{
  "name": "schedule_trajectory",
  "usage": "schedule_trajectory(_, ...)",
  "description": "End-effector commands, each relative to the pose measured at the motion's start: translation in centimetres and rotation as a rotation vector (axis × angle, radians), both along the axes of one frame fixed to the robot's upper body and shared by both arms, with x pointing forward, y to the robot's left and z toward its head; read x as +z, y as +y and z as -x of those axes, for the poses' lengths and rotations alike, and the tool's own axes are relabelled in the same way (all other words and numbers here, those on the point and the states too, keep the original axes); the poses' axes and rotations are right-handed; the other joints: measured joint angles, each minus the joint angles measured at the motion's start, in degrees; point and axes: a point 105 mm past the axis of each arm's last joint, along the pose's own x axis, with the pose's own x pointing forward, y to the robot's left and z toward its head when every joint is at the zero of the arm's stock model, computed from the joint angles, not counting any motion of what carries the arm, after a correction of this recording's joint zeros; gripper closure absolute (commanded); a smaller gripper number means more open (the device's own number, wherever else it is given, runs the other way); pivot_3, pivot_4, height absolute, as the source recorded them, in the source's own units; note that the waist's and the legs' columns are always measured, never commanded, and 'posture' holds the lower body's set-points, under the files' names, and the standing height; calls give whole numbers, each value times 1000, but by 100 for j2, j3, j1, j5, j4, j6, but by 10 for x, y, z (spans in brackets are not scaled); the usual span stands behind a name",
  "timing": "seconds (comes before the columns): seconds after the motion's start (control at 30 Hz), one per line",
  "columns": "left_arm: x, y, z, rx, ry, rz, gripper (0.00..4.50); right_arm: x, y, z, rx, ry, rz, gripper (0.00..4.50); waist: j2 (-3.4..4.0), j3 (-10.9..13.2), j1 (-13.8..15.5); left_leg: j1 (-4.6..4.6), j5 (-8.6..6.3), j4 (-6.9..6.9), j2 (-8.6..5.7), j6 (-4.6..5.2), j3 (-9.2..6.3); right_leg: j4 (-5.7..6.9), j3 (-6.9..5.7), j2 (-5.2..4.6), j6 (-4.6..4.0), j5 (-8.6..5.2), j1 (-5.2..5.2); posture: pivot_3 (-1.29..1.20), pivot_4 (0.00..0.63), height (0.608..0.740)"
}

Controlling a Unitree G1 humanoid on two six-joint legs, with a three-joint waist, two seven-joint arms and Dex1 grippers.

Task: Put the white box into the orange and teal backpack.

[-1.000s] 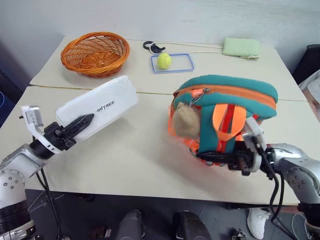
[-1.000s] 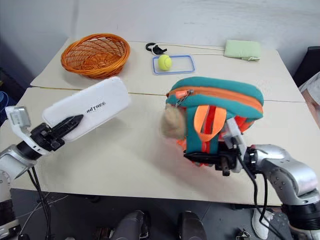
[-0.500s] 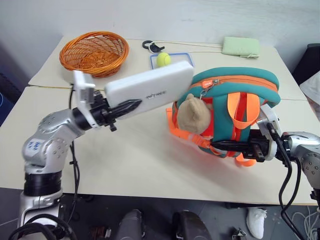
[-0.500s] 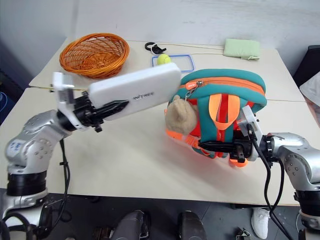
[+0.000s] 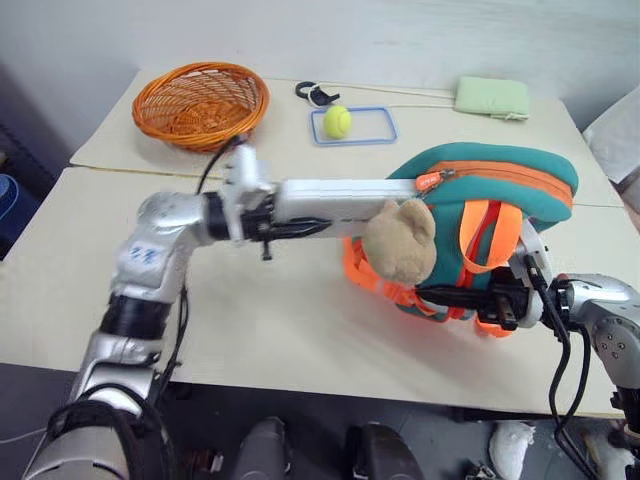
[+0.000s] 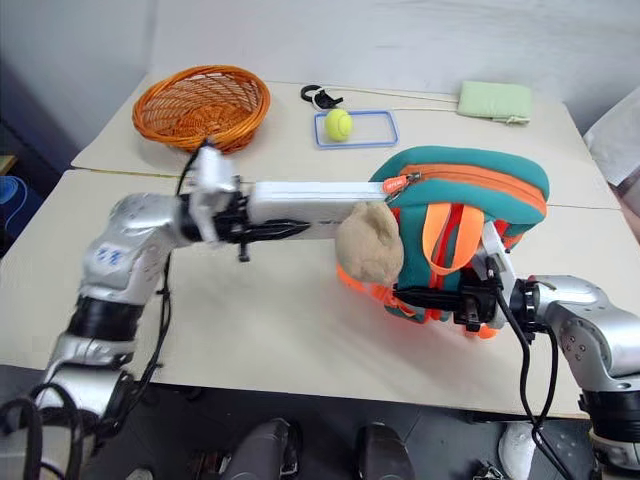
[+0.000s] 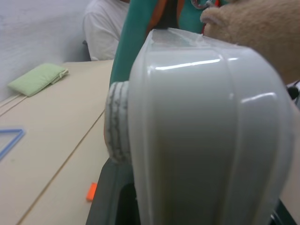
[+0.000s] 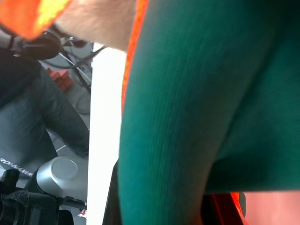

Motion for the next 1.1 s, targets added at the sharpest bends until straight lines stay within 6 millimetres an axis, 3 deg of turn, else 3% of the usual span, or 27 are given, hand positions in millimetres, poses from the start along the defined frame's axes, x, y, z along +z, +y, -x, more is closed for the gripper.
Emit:
schedule_trajectory(0.03,4,-35,-10,-35,-22,-54,3275,9,7,6,42,-25,-10,4471,0,0,7,-6,-2,1,0,4,0,-3,-1,0,3,1,-4,0,150,740)
schedule_trajectory(0.17,10,-80,-16,-87,-73,-114,3275,10,11,8,50,-33,-15,4471,-1,1,4,-34,-5,13,-1,11,2,0,-8,1,8,4,-24,0,150,740)
schedule_trajectory(0.23,8,-100,-18,-103,-10,-100,3275,10,15,10,56,-37,-16,4471,-2,1,5,-36,-5,14,-2,12,3,-4,-21,1,8,4,-27,0,150,740)
schedule_trajectory(0.33,7,-114,-27,-70,77,-27,3275,9,21,11,55,-54,-17,4471,-2,2,-5,-36,-6,19,-2,13,3,-1,-34,1,9,4,-28,0,150,740)
schedule_trajectory(0.37,6,-113,-30,-62,70,-23,2938,9,23,11,49,-67,-15,4491,-1,2,-17,-36,-6,20,-1,13,3,0,-35,1,9,4,-28,0,150,740)
schedule_trajectory(0.53,20,-84,-23,-158,93,97,1447,9,26,10,17,-86,-29,4500,0,2,-67,-35,-4,24,4,9,0,8,-31,1,8,4,-29,0,150,740)
schedule_trajectory(0.6,28,-63,-25,-155,66,148,979,8,26,10,3,-92,-29,4500,1,3,-112,-36,-3,23,5,8,-1,9,-29,1,8,4,-30,0,150,740)
schedule_trajectory(0.67,23,-33,-30,-120,11,75,505,11,23,4,-58,-125,-40,4500,1,4,-169,-37,-3,23,5,8,-2,9,-27,1,8,4,-30,0,150,740)
schedule_trajectory(0.83,20,25,-29,-98,-10,-29,505,14,19,-1,-134,-151,-63,4500,2,4,-148,-35,3,26,6,-2,-1,31,-30,2,8,4,-38,0,150,740)
schedule_trajectory(0.93,18,46,-16,-124,-23,-79,505,13,18,-1,-139,-151,-49,4500,3,4,-134,-35,-2,29,3,7,0,42,-25,-1,8,4,-33,0,150,740)
schedule_trajectory(1.0,19,47,-2,-161,-42,-76,505,14,17,-2,-141,-151,-51,4500,3,4,-124,-41,-6,36,0,14,-10,42,-20,-6,8,4,-27,0,150,740)
schedule_trajectory(1.1,20,27,24,-215,-95,-17,505,14,20,-5,-134,-144,-44,4500,3,5,-131,-47,-16,47,-3,28,-18,40,-19,-14,9,4,-19,0,150,740)
